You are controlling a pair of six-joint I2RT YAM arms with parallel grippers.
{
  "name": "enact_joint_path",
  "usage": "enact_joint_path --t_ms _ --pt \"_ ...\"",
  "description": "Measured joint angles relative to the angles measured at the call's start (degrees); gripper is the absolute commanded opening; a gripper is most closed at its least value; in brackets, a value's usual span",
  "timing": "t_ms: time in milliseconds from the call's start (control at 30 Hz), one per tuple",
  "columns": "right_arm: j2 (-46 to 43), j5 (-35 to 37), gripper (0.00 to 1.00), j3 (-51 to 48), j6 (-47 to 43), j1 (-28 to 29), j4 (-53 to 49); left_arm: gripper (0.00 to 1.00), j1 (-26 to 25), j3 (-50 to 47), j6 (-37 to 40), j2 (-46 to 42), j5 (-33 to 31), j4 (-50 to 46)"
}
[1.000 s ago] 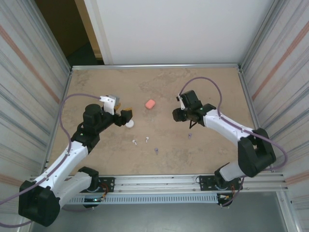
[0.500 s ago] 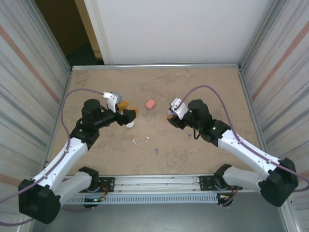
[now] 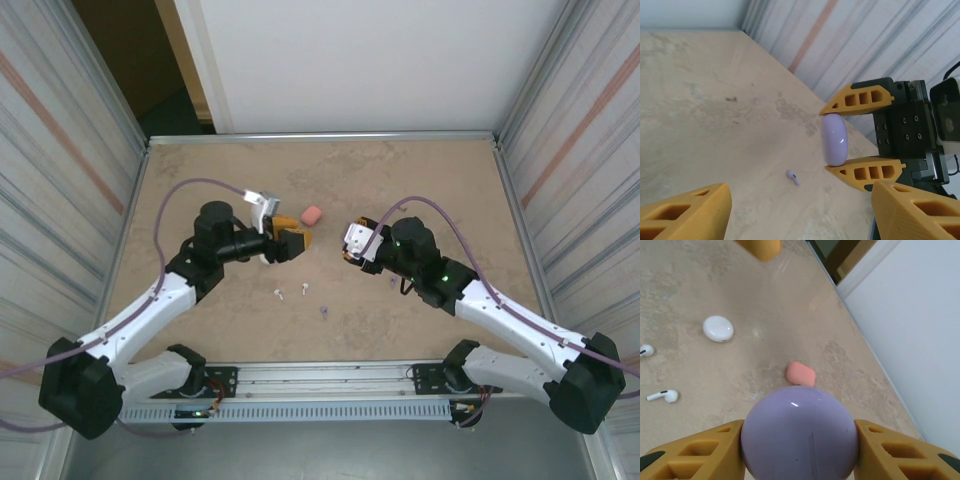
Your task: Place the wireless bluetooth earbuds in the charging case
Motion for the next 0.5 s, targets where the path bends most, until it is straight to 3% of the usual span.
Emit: enact_joint_path --t_ms 167,500 --pt "0.15 0.22 0.50 0.00 -0.66 0.74 0.74 0.73 -4.44 1.55 -0.70 4.66 -0.66 2.78" --pt "0.28 1.33 0.50 0.00 -0.81 1.22 0.87 0.62 -8.48 3.96 -2.14 11.19 -1.62 6.19"
